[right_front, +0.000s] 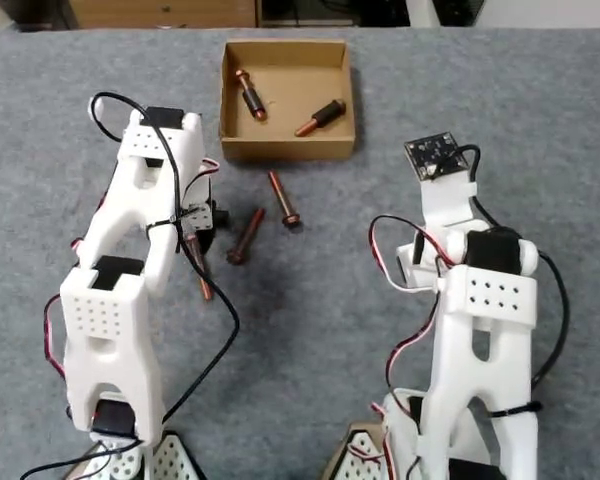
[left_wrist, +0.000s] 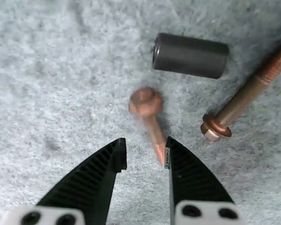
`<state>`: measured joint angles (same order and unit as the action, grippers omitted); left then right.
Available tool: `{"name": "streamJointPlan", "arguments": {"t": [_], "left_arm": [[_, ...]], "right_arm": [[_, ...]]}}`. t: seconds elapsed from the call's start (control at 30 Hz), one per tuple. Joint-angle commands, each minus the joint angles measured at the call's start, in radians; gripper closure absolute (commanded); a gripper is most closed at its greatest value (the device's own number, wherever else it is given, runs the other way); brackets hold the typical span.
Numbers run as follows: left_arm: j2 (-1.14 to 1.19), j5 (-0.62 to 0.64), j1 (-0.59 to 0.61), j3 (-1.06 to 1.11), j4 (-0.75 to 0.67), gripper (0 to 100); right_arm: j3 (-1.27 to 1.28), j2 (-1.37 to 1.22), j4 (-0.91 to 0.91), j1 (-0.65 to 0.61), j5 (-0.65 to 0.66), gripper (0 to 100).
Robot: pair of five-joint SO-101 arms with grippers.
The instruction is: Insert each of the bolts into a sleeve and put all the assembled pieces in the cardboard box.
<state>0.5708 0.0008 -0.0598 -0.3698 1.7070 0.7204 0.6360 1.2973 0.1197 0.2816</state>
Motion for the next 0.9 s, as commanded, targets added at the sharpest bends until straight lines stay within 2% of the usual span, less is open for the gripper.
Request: {"name": "streamJointPlan", "arguments": {"t": [0.0, 0.13, 0.33, 0.57, 0.87], "left_arm": [[-0.064, 0.006, -0.032, 0.005, 0.008, 85], [-0.068, 0.048, -0.038, 0.005, 0.008, 86], [-0.067, 0.353, 0.015, 0.029, -0.043, 86], [-0.074, 0.405, 0.028, 0.163, -0.14, 86], [-0.074, 0.42, 0.025, 0.178, -0.258, 88]], "right_arm": [[-0.01, 0.028, -0.021, -0.013, 0.006, 99.6], [-0.01, 0.028, -0.021, -0.013, 0.006, 99.6], [-0.01, 0.03, -0.021, -0.013, 0.006, 99.6], [-0.01, 0.03, -0.021, -0.013, 0.006, 99.6], [-0.012, 0.03, -0.023, -0.013, 0.006, 99.6]]}}
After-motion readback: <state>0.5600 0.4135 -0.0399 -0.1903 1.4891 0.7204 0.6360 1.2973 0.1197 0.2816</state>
